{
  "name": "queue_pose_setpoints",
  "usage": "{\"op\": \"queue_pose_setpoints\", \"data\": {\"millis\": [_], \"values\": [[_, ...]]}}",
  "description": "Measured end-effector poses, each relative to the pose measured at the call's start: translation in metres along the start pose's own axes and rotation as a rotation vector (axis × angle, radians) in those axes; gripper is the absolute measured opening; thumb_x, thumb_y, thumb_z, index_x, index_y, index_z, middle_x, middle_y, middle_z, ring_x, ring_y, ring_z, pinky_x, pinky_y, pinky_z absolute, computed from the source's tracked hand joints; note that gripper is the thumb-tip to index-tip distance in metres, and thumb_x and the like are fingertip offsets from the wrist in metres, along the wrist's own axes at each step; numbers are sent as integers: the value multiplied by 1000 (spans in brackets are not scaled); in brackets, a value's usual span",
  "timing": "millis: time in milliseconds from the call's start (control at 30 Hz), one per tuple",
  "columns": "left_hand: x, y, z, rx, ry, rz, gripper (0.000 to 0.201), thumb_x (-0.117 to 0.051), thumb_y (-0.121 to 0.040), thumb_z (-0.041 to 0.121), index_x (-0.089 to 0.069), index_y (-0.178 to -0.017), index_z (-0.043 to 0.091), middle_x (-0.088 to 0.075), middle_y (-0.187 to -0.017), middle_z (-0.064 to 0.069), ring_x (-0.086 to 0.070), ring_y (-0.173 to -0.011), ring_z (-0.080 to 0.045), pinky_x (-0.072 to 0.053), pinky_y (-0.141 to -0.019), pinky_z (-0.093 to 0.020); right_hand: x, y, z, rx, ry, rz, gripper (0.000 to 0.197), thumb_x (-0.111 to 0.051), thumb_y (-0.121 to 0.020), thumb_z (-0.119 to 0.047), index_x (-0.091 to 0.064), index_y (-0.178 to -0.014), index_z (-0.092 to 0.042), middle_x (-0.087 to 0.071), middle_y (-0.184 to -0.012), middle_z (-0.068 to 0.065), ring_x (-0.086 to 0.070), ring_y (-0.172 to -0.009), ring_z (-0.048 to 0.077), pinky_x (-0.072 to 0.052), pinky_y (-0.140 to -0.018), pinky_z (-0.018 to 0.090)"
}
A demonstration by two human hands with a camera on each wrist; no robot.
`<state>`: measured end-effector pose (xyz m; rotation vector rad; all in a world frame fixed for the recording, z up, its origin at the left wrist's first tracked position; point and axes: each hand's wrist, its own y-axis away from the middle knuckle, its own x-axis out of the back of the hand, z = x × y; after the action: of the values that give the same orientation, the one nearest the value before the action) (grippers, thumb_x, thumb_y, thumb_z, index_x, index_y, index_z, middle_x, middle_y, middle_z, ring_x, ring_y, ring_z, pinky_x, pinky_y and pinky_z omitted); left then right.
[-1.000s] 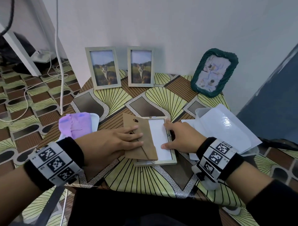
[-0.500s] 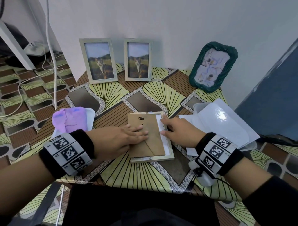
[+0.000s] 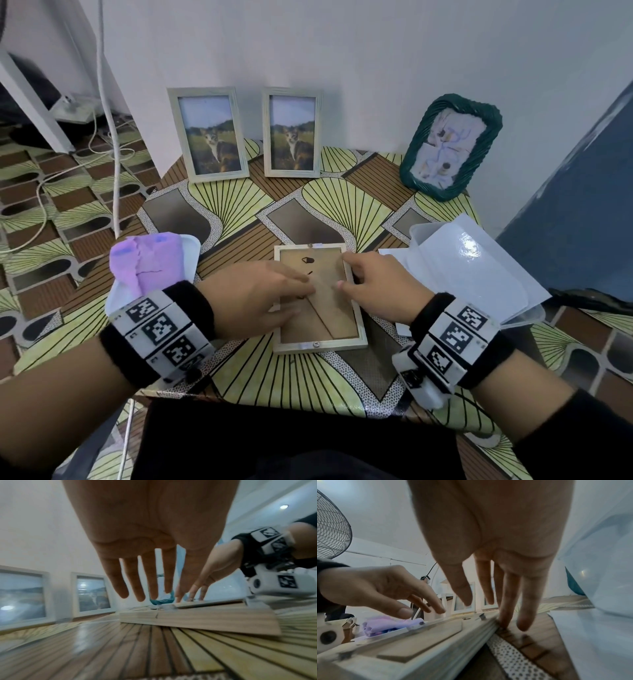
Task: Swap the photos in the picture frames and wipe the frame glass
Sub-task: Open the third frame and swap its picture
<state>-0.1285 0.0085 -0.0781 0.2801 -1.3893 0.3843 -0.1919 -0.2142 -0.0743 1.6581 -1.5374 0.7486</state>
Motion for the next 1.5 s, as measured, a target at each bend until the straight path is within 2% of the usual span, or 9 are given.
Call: {"op": "queue_pose_setpoints", "data": {"millis": [100,167,367,467,767,1033,1233,1300,1500], "values": [[4,13,-8,203,79,180,37,-62,-89,41,-64,-123,27,-64,-117,9,-58,-109,-12,-48,-91,-32,4,4,6,-58,-94,193,24,-71,-82,-23,-73,-105,-19,-73,-92,-4,-65,-86,6,-50,-77,17],[5,20,-12,276,85,159,34,-62,-88,47,-68,-114,27,-65,-104,8,-60,-97,-12,-49,-84,-34,6,8,12,-71,-91,249,17,-73,-79,-23,-74,-96,-23,-71,-86,-11,-61,-81,-4,-45,-70,10],[-1,31,-4,260,107,77,35,-56,-90,51,-65,-114,28,-63,-104,13,-57,-95,-6,-47,-83,-30,0,16,14,-26,-31,114,23,-74,-79,-23,-74,-90,-3,-73,-82,6,-68,-78,17,-56,-79,37],[-1,30,0,273,122,73,37,-58,-90,49,-65,-118,27,-64,-106,11,-59,-95,-9,-48,-84,-33,-3,15,14,-1,6,100,27,-71,-79,-18,-71,-92,5,-72,-85,16,-68,-79,23,-55,-78,42],[5,27,-12,328,331,57,19,-78,-79,37,-71,-94,28,-68,-79,17,-62,-78,1,-51,-77,-26,0,13,11,28,-27,71,11,-78,-79,-20,-75,-89,-17,-71,-78,-6,-64,-69,1,-51,-70,15],[5,10,-28,412,510,-35,24,-86,-68,39,-66,-75,26,-67,-68,10,-60,-63,-3,-54,-70,-34,5,2,14,3,-110,-22,15,-84,-75,-14,-74,-83,-20,-70,-68,-5,-62,-58,-3,-52,-66,18],[0,-2,-28,462,336,-30,32,-82,-66,49,-58,-64,28,-55,-57,17,-50,-58,-1,-40,-58,-23,-2,-1,10,9,-37,46,25,-89,-68,-26,-65,-71,-20,-64,-64,-6,-57,-61,4,-40,-58,17],[1,-1,-27,459,320,-29,33,-82,-67,51,-58,-65,28,-57,-59,16,-52,-60,-2,-41,-59,-23,-5,-4,7,6,24,78,30,-88,-69,-31,-61,-67,-19,-59,-62,-9,-54,-62,5,-34,-56,18],[8,11,-14,429,332,10,30,-76,-73,53,-59,-82,30,-60,-71,10,-55,-70,-5,-50,-68,-30,-7,-5,-5,-38,218,108,36,-71,-82,-46,-52,-63,-22,-62,-69,-4,-62,-72,17,-44,-61,29]]}}
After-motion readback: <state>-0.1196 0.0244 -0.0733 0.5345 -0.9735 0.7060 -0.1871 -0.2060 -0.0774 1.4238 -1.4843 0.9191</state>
